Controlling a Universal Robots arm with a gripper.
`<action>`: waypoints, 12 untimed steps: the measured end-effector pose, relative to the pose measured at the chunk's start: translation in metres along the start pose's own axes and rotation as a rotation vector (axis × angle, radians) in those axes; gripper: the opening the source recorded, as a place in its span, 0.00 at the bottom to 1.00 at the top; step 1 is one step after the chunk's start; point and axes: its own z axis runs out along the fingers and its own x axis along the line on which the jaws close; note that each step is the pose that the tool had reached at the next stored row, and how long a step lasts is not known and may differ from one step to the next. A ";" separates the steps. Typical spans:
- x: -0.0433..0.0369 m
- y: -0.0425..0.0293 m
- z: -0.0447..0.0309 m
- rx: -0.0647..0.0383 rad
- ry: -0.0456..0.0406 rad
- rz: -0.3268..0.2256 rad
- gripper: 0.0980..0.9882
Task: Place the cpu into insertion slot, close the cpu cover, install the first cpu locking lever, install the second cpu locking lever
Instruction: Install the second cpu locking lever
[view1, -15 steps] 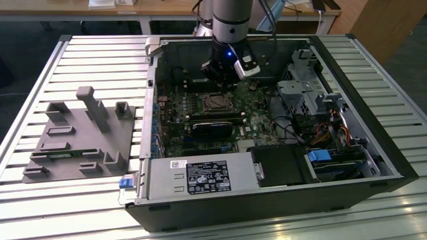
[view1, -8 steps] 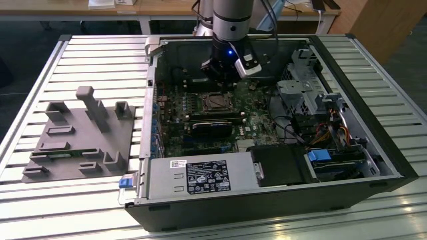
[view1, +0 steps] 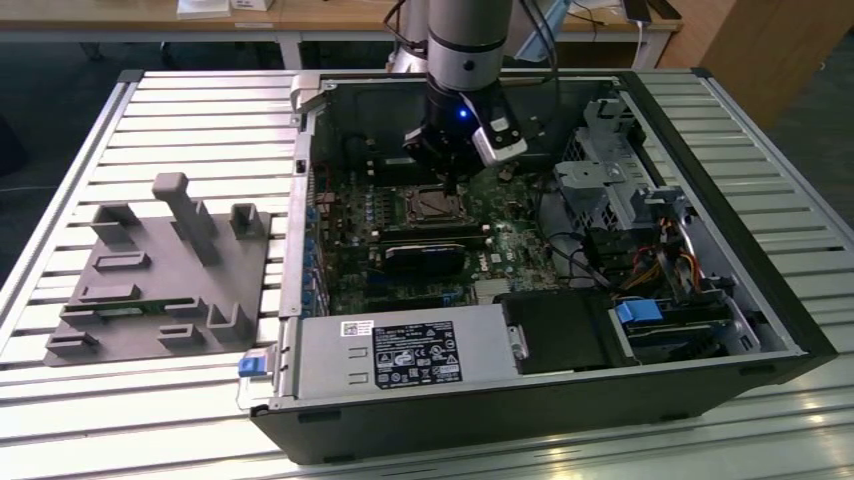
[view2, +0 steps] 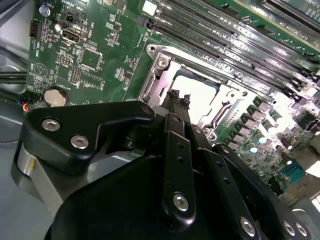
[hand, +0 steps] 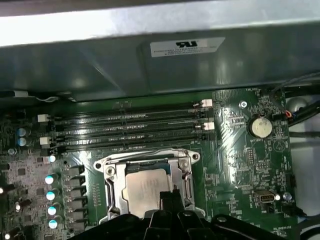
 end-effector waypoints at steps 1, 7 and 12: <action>0.0000 -0.0002 -0.0009 -0.001 0.0001 0.000 0.01; -0.0005 -0.0030 -0.0059 -0.003 0.0002 0.000 0.01; -0.0018 -0.0157 -0.0064 -0.005 0.0011 0.000 0.01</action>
